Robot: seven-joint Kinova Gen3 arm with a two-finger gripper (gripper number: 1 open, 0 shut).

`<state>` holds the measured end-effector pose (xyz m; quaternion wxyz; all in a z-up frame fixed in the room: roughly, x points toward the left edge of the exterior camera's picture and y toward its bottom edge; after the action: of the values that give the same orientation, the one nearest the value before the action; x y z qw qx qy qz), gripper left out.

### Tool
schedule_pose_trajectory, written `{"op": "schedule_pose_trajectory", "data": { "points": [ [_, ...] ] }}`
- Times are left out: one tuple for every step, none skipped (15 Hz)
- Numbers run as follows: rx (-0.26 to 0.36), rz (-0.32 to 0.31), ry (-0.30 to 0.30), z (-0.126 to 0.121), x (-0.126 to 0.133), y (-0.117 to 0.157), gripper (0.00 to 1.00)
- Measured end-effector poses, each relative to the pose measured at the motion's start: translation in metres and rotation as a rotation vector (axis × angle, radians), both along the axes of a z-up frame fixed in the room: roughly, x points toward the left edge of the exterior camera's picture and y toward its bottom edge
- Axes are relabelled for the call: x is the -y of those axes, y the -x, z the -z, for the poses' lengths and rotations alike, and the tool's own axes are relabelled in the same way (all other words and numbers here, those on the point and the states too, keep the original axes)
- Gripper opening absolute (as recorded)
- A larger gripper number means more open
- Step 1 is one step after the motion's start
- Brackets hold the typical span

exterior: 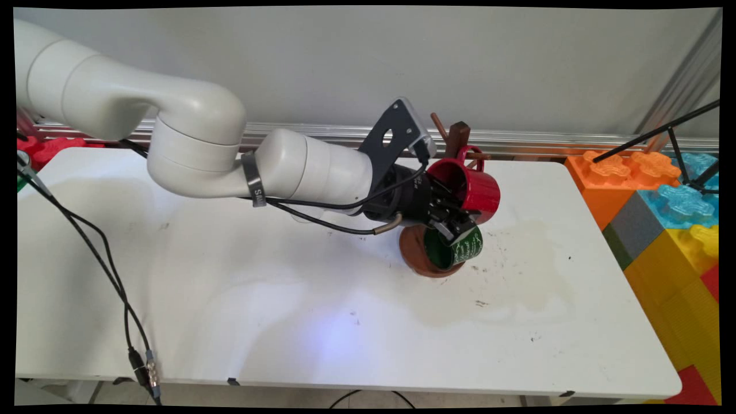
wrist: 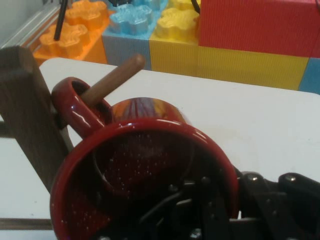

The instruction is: Place the picked object on the table

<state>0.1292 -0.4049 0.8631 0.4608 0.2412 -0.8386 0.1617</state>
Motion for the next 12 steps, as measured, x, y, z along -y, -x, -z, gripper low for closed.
{"op": "schedule_pose_trajectory", "data": {
  "points": [
    [0.000, 0.001, 0.005, -0.002, 0.000, 0.000, 0.00],
    [-0.001, 0.004, 0.011, -0.004, -0.001, 0.000, 0.00],
    [-0.003, 0.007, 0.016, -0.007, -0.002, 0.000, 0.00],
    [-0.005, 0.010, 0.020, -0.010, -0.003, 0.000, 0.00],
    [-0.008, 0.016, 0.024, -0.014, -0.006, 0.000, 0.00],
    [-0.011, 0.025, 0.026, -0.017, -0.009, 0.001, 0.00],
    [-0.014, 0.031, 0.027, -0.021, -0.012, 0.001, 0.00],
    [-0.016, 0.036, 0.027, -0.023, -0.015, 0.001, 0.00],
    [-0.019, 0.045, 0.027, -0.026, -0.018, 0.001, 0.00],
    [-0.022, 0.055, 0.026, -0.029, -0.023, 0.001, 0.00],
    [-0.024, 0.066, 0.026, -0.032, -0.028, 0.001, 0.00],
    [-0.027, 0.079, 0.025, -0.035, -0.033, 0.000, 0.00]
  ]
}}
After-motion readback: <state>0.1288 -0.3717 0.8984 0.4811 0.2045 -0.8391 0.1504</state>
